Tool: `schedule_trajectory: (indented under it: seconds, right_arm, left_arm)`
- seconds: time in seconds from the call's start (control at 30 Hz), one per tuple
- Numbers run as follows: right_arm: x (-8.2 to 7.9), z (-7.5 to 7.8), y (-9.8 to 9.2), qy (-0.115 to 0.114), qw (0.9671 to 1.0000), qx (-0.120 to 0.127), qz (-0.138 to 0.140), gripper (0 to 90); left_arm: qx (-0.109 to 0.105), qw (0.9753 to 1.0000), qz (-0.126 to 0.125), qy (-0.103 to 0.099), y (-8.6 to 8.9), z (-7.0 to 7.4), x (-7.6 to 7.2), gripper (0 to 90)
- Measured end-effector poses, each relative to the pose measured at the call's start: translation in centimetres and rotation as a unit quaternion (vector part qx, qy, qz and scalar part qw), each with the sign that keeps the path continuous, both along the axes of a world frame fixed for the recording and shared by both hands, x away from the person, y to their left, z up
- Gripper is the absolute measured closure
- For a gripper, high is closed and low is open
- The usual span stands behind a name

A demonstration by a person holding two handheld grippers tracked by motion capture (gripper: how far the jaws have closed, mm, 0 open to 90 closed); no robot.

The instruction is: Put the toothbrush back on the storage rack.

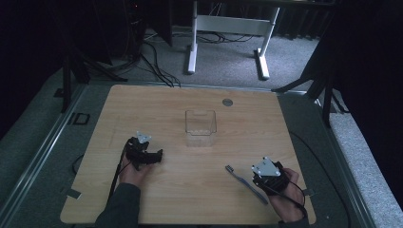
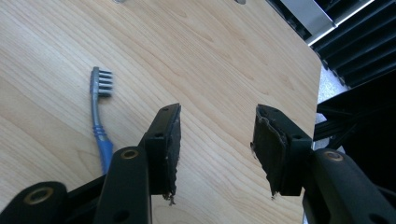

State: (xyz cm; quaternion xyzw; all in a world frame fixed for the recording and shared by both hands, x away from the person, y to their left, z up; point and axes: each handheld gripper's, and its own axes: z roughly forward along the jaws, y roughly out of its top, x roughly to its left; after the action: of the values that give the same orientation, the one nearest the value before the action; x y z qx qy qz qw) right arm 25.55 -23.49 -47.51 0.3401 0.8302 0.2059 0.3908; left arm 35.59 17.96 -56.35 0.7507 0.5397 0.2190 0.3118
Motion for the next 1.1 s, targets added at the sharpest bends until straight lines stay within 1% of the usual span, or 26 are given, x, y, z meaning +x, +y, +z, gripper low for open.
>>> schedule_trajectory:
  seconds: [0.03, 0.07, 0.1, 0.13, 0.2, 0.27, 0.37, 0.43, 0.47, 0.5, 0.53, 0.67, 0.83, 0.9, 0.97, 1.1]
  right_arm:
    - [-0.1, 0.0, 0.1, -0.002, 1.0000, -0.002, -0.002, 51.3]
    - [-0.2, 0.0, 0.3, -0.013, 0.9995, -0.027, -0.009, 51.5]
    - [-0.3, 0.0, 0.3, -0.013, 0.9993, -0.033, -0.008, 52.1]
    - [-0.3, 0.0, 0.3, -0.013, 0.9993, -0.033, -0.008, 52.1]
    - [-0.4, 0.1, 0.3, -0.009, 0.9996, -0.028, -0.004, 52.7]
    - [-0.3, 0.2, 0.2, 0.003, 0.9999, -0.015, -0.001, 52.8]
    - [-0.2, 0.2, 0.2, 0.008, 0.9999, -0.014, 0.003, 52.7]
    - [-0.1, 0.2, 0.3, 0.013, 0.9999, -0.008, 0.006, 52.7]
    - [0.1, 0.1, 0.3, 0.020, 0.9998, -0.004, 0.007, 52.7]
    - [0.1, 0.1, 0.3, 0.020, 0.9998, -0.004, 0.007, 52.7]
    - [0.1, 0.0, 0.4, 0.027, 0.9996, -0.002, 0.009, 52.9]
    - [0.2, 0.0, 0.4, 0.034, 0.9993, 0.005, 0.015, 53.0]
    - [0.5, 0.2, 0.3, 0.038, 0.9990, 0.016, 0.014, 53.2]
    - [0.8, 0.4, 0.3, 0.046, 0.9985, 0.025, 0.016, 54.2]
    - [1.0, 0.5, 0.3, 0.052, 0.9981, 0.028, 0.016, 54.8]
    - [1.1, 0.7, 0.4, 0.060, 0.9977, 0.025, 0.022, 55.7]
  left_arm:
    - [0.000, 1.0000, 0.000, 0.000, 0.0, 0.0, 0.0, 11.0]
    - [0.000, 1.0000, 0.000, 0.000, 0.0, 0.0, 0.0, 11.0]
    - [0.000, 1.0000, 0.000, 0.000, 0.0, 0.0, 0.0, 11.0]
    - [0.000, 1.0000, 0.000, 0.000, 0.0, 0.0, 0.0, 11.0]
    - [0.000, 1.0000, 0.000, 0.000, 0.0, 0.0, 0.0, 11.0]
    - [0.000, 1.0000, 0.000, 0.000, 0.0, 0.0, 0.0, 11.0]
    - [0.000, 1.0000, 0.000, 0.000, 0.0, 0.0, 0.0, 11.0]
    - [0.000, 1.0000, 0.000, 0.000, 0.0, 0.0, 0.0, 11.0]
    - [0.000, 1.0000, 0.000, 0.000, 0.0, 0.0, 0.0, 11.0]
    - [0.000, 1.0000, 0.000, 0.000, 0.0, 0.0, 0.0, 11.0]
    - [0.000, 1.0000, 0.000, 0.000, 0.0, 0.0, 0.0, 11.0]
    - [0.000, 1.0000, 0.000, 0.000, 0.0, 0.0, 0.0, 11.0]
    - [0.000, 1.0000, 0.000, 0.000, 0.0, 0.0, 0.0, 11.0]
    - [0.000, 1.0000, 0.000, 0.000, 0.0, 0.0, 0.0, 11.0]
    - [0.000, 1.0000, 0.000, 0.000, 0.0, 0.0, 0.0, 11.0]
    - [0.000, 1.0000, 0.000, 0.000, 0.0, 0.0, 0.0, 11.0]
